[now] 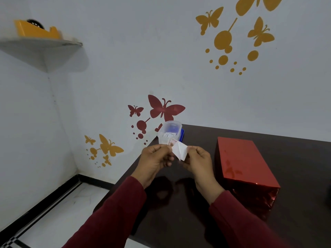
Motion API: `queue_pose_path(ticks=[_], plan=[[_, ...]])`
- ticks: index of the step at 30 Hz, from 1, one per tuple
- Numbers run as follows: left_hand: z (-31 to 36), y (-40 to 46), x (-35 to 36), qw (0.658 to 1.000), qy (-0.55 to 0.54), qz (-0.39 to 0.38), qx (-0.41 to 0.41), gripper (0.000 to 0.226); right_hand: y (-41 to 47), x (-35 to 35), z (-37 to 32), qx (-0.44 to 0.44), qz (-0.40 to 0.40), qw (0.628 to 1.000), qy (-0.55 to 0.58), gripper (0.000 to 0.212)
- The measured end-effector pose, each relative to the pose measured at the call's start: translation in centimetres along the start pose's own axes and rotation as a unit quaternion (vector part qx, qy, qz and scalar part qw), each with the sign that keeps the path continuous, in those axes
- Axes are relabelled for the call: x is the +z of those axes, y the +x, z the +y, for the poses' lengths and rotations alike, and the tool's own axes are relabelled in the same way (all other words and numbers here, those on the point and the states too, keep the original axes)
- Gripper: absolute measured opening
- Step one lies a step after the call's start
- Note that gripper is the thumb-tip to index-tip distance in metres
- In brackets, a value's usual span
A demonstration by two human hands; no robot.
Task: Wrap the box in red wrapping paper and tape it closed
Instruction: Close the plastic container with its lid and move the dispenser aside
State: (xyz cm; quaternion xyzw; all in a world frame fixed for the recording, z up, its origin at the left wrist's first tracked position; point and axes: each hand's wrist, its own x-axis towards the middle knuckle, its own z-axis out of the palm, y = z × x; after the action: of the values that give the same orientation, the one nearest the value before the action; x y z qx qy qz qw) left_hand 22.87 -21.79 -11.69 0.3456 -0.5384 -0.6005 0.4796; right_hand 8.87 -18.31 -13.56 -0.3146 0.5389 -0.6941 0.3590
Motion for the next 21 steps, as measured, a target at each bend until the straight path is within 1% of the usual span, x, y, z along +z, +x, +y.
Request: queue_pose_path(ticks=[1,2,4,6,8,9,11,12,13,14,15,16,17,18,19,20,21], plan=[[0.2,-0.1,-0.2,1.0,-0.02,0.021,-0.012,0.018,0.0,0.0,-0.1,0.011,0.016,1.0,0.012,0.019],[0.5,-0.2,-0.6,0.998,-0.042,0.039,-0.027,0.019,0.0,-0.1,-0.3,0.011,0.035,0.999,0.0,0.018],[1.1,-0.7,-1.6,0.993,-0.084,0.063,-0.058,0.02,0.2,-0.4,-0.2,-0.016,0.08,0.992,-0.094,0.018],[1.6,-1.5,-3.0,0.987,-0.116,0.084,-0.069,0.017,0.4,-0.7,-0.1,-0.078,0.107,0.966,-0.221,0.016],[2.1,-2.3,-4.4,0.982,-0.139,0.103,-0.068,0.017,0.7,-1.1,-0.2,-0.132,0.092,0.914,-0.372,0.013],[2.3,-2.7,-5.0,0.982,-0.139,0.113,-0.067,0.017,0.5,-1.1,-0.4,-0.139,0.065,0.877,-0.454,0.014],[2.5,-3.2,-5.5,0.983,-0.115,0.124,-0.064,0.018,0.1,-1.0,-0.9,-0.138,0.007,0.79,-0.597,0.025],[2.6,-3.4,-5.6,0.985,-0.1,0.124,-0.062,0.019,-0.5,-0.9,-1.4,-0.136,-0.011,0.753,-0.644,0.032],[2.5,-3.5,-5.4,0.987,-0.086,0.122,-0.064,0.019,-1.0,-0.8,-1.7,-0.146,-0.017,0.733,-0.664,0.038],[2.6,-3.5,-5.0,0.988,-0.073,0.119,-0.067,0.018,-1.6,-0.6,-2.1,-0.179,-0.017,0.738,-0.65,0.043],[2.7,-3.5,-4.6,0.988,-0.063,0.118,-0.072,0.018,-2.1,-0.3,-2.4,-0.214,-0.02,0.766,-0.606,0.045],[2.9,-3.5,-3.9,0.989,-0.054,0.116,-0.076,0.018,-2.6,-0.2,-2.9,-0.23,-0.024,0.817,-0.529,0.044],[3.2,-3.4,-3.2,0.99,-0.048,0.111,-0.077,0.019,-3.2,0.0,-3.3,-0.217,-0.038,0.871,-0.439,0.041],[3.5,-3.3,-2.4,0.991,-0.045,0.101,-0.075,0.02,-3.7,0.0,-3.9,-0.18,-0.065,0.914,-0.359,0.038],[3.9,-3.3,-1.4,0.993,-0.044,0.086,-0.069,0.021,-4.4,-0.1,-4.6,-0.144,-0.097,0.937,-0.302,0.035],[4.3,-3.3,-0.5,0.995,-0.044,0.066,-0.063,0.021,-4.9,-0.3,-5.0,-0.119,-0.125,0.944,-0.28,0.034],[4.7,-3.4,0.4,0.997,-0.041,0.043,-0.057,0.022,-5.3,-0.5,-5.4,-0.118,-0.138,0.945,-0.271,0.03]])
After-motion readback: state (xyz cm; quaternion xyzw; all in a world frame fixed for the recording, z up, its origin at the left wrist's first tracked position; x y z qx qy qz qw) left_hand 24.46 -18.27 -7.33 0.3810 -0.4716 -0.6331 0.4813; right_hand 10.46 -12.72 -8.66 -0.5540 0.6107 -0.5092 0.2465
